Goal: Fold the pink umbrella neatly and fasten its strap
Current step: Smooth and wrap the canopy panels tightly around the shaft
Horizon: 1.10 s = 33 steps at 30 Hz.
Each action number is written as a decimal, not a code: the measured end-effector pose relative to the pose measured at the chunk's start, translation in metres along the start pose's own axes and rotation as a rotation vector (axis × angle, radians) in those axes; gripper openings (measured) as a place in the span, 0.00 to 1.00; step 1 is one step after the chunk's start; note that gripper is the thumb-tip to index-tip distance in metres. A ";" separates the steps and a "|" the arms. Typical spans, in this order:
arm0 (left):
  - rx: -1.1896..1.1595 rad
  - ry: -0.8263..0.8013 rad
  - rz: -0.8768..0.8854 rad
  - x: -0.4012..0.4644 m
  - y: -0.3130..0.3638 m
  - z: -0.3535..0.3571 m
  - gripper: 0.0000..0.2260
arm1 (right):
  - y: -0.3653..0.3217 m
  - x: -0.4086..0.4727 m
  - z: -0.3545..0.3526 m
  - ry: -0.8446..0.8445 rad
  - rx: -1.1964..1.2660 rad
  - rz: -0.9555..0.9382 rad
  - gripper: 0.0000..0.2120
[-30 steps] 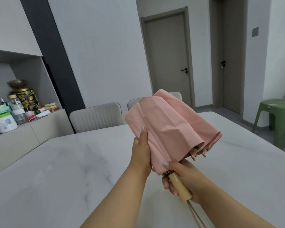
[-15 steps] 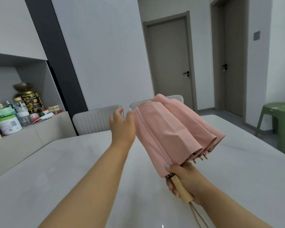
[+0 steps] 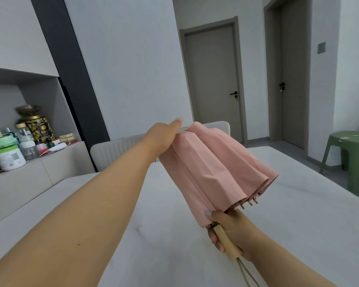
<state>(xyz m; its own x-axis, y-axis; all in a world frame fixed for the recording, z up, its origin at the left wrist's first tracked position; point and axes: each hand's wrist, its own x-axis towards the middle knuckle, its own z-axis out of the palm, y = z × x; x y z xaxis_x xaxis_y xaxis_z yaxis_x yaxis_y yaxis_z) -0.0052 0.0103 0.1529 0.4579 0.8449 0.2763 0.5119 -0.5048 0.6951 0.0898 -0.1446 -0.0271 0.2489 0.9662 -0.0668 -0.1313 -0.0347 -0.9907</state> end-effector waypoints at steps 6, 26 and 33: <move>-0.375 -0.195 0.029 -0.006 0.007 -0.018 0.23 | 0.000 0.001 -0.003 0.020 0.069 -0.005 0.08; -0.286 -0.152 0.001 -0.009 0.013 -0.030 0.07 | 0.001 -0.001 -0.002 -0.039 0.108 0.010 0.08; -0.107 -0.144 -0.045 -0.012 0.014 -0.029 0.07 | 0.004 0.001 -0.002 -0.057 0.094 -0.007 0.16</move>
<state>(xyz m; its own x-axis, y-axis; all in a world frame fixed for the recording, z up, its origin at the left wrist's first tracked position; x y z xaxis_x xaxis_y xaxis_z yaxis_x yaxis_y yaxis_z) -0.0242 -0.0017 0.1791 0.5394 0.8283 0.1514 0.4575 -0.4392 0.7732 0.0917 -0.1448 -0.0309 0.1957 0.9794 -0.0501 -0.2199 -0.0060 -0.9755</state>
